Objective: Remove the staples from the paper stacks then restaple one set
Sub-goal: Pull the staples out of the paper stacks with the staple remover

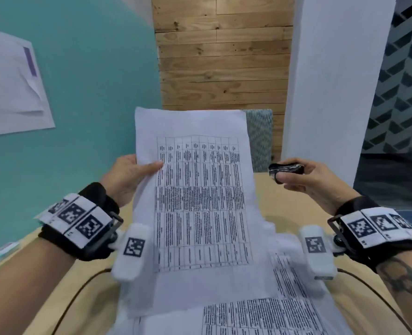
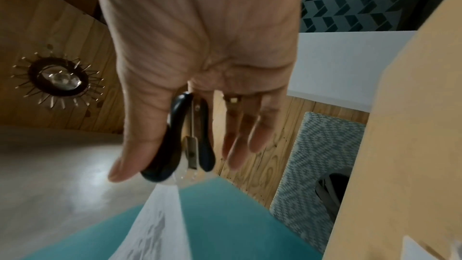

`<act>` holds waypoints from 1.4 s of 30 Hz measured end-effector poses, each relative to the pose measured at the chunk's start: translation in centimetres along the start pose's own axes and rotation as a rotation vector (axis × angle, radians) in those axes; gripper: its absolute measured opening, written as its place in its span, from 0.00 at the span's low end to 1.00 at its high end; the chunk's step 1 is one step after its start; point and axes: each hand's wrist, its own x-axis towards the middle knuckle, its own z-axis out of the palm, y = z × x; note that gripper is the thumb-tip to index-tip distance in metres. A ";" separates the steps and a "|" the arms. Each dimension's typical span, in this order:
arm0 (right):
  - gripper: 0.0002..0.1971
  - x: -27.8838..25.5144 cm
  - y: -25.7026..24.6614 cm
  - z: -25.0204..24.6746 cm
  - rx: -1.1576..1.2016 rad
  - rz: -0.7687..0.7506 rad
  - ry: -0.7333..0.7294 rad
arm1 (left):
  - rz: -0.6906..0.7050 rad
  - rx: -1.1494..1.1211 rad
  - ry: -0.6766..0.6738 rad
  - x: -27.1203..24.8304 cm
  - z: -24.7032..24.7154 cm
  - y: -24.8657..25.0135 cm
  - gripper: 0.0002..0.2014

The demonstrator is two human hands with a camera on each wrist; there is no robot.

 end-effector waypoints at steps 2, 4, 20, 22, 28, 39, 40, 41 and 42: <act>0.44 -0.1 -0.3 0.5 -0.092 0.058 -0.083 | -0.081 0.068 0.040 0.2 -2.6 1.4 0.03; 0.43 -0.2 -0.7 1.5 -0.207 0.101 -0.179 | -0.204 0.153 0.092 0.3 -5.5 1.8 0.02; 0.19 -3.1 -1.6 10.0 -0.867 0.389 -0.742 | -0.810 1.416 0.063 -3.2 -19.6 -8.4 0.25; 0.21 -3.3 -0.9 10.4 -0.922 0.444 -0.774 | -0.770 1.437 0.111 -3.4 -18.9 -7.8 0.31; 0.21 -4.1 -0.8 10.0 -0.947 0.453 -0.770 | -0.413 1.338 -0.040 -3.8 -10.9 -2.7 0.29; 0.22 -6.5 -1.8 5.4 -0.924 0.387 -0.428 | -0.355 1.335 -0.597 -2.6 7.8 -4.7 0.20; 0.22 -6.7 -1.6 5.2 -0.919 0.401 -0.429 | -0.363 1.378 -0.608 -2.2 8.2 -4.9 0.26; 0.23 -6.9 -1.4 5.2 -0.920 0.416 -0.434 | -0.385 1.406 -0.624 -1.9 8.4 -5.1 0.31; 0.23 -7.0 -1.2 5.0 -0.923 0.428 -0.435 | -0.394 1.421 -0.634 -1.6 8.7 -5.3 0.33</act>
